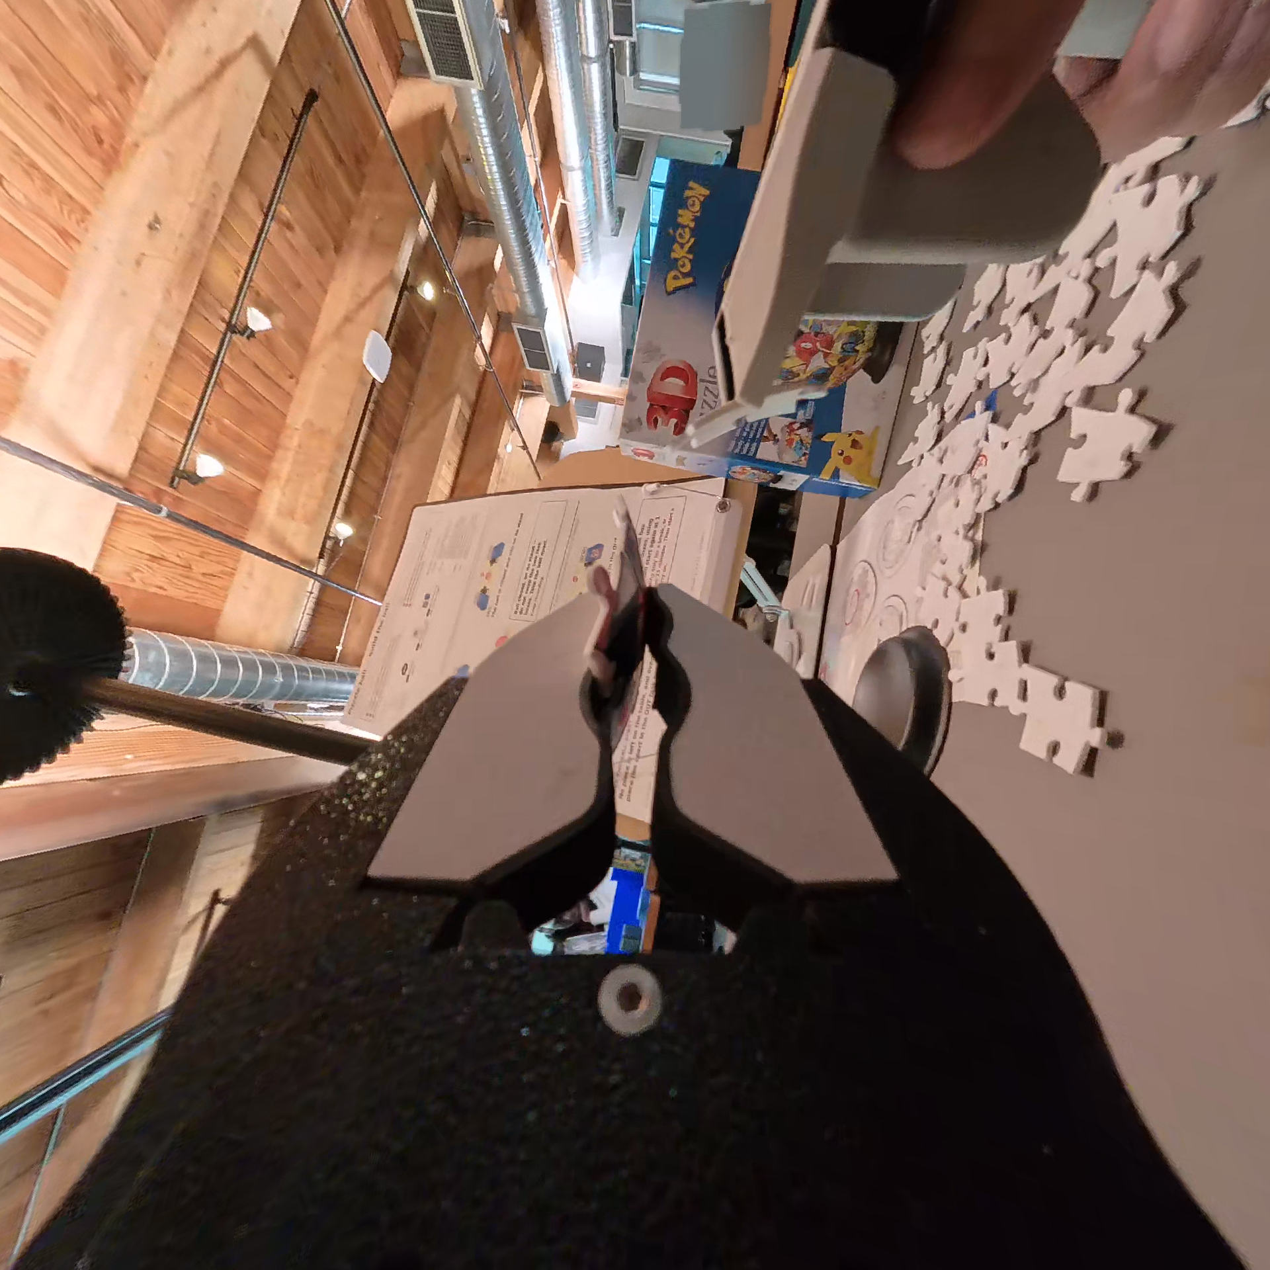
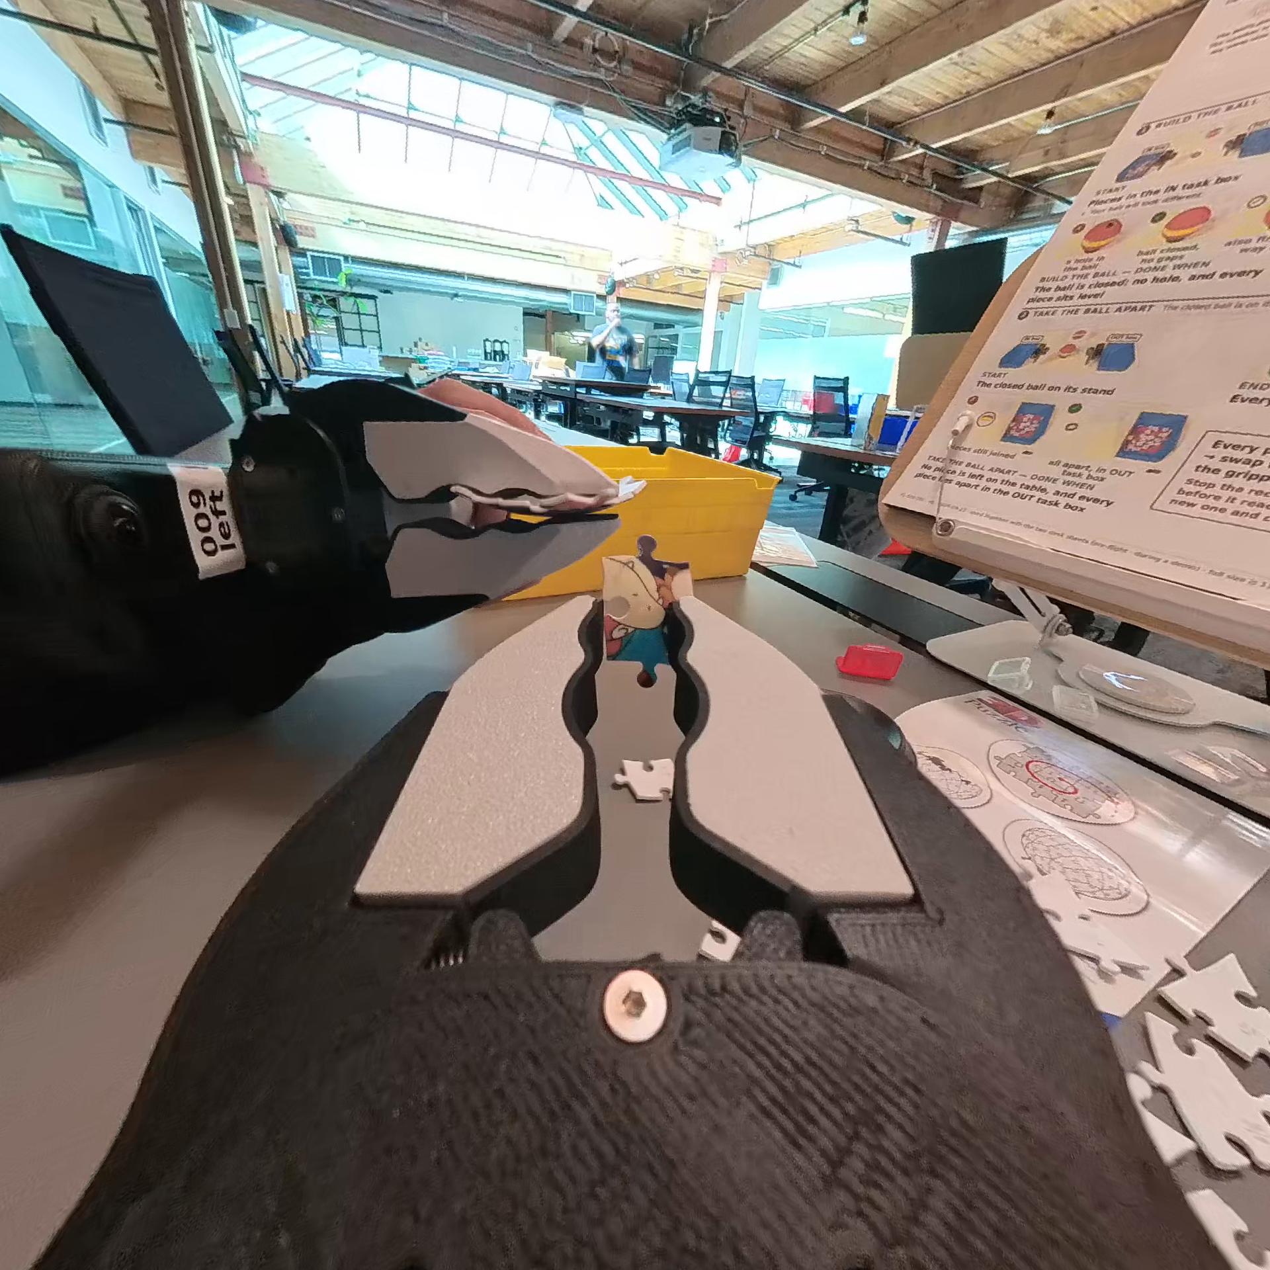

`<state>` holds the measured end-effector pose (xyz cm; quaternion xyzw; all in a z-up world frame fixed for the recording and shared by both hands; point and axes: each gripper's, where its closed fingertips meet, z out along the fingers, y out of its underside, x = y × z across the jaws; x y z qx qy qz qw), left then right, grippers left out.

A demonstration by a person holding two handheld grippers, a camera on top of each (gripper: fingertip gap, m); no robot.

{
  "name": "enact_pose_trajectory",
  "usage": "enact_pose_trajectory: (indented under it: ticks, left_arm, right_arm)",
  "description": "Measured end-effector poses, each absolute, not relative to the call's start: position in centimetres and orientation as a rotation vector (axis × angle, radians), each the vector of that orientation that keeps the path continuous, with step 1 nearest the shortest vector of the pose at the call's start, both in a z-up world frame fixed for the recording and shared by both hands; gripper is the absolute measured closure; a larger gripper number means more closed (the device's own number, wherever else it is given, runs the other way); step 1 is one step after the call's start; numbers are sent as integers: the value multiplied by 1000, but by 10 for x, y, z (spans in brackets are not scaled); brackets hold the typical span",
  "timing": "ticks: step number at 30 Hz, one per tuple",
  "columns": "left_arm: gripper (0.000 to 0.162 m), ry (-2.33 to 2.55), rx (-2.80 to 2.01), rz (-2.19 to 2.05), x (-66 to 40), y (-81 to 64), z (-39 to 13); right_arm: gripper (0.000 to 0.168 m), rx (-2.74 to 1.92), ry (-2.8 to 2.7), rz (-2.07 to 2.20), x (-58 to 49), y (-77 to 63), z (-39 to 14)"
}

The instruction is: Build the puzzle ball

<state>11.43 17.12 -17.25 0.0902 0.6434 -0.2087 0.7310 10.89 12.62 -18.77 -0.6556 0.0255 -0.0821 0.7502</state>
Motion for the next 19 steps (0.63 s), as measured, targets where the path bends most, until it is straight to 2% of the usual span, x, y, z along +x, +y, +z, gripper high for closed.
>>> enact_pose_trajectory:
  ticks: [19]
  left_arm:
    - [158,1351,61,-130,134,206,-171]
  right_arm:
    - [151,-1477,51,-214,110,130,-194]
